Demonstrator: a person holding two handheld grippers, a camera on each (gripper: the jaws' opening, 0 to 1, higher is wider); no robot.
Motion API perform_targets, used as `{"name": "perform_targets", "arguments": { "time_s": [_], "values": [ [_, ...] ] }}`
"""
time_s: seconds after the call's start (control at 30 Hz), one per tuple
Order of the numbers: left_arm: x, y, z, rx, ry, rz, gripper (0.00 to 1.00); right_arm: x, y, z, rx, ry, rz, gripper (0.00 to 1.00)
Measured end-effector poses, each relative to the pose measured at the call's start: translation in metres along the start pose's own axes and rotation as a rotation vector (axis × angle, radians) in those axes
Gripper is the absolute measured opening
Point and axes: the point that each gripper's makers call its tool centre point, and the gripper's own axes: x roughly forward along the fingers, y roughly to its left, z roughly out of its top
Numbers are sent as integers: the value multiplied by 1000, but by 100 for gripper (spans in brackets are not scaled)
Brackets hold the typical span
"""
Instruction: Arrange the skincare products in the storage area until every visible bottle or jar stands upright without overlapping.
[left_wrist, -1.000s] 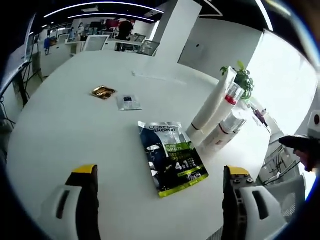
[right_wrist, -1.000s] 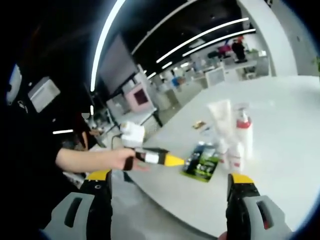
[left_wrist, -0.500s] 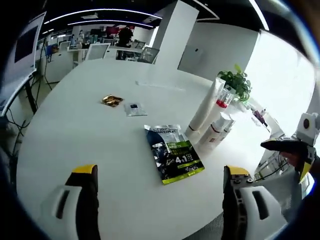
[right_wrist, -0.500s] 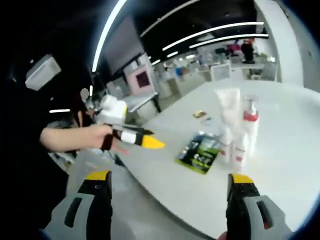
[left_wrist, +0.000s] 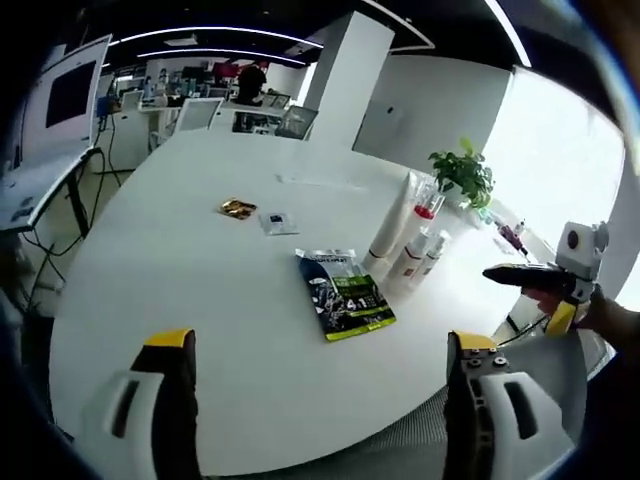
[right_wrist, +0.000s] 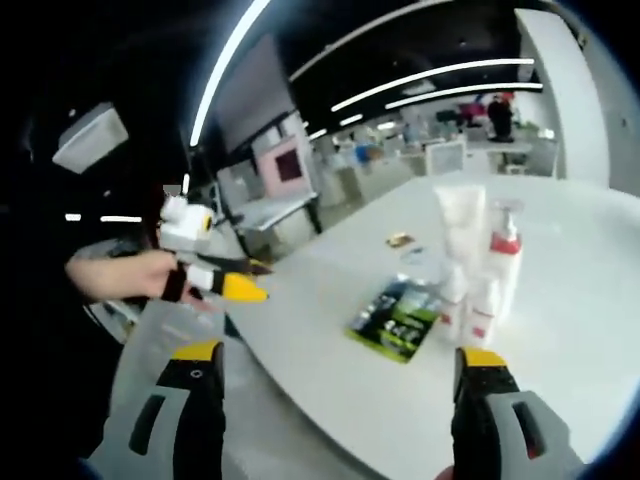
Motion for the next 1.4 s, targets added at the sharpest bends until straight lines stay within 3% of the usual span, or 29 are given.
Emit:
{"name": "perform_targets", "arguments": {
  "time_s": [0.23,0.37,0.63,0.83,1.13,1.4],
  "values": [
    [-17,5,-1,-17,-47,-12,99,0,-7,0,24,-10,-6,98],
    [-18,3,13,-10,-114,-16,98,0,-6,-1,9,-7,-10,98],
    [-15,-1,10,-13,-99,-39,96,1,-9,-1,11,-7,-20,97],
    [-12,-6,11,-24,-102,-75,95,3,-14,-7,17,33,-43,97],
    [-9,-6,6,18,-78,-61,95,4,-4,-7,-6,36,-2,98],
    [-8,-5,5,-53,-69,-88,94,4,-6,-6,-12,30,-19,97]
  ]
}}
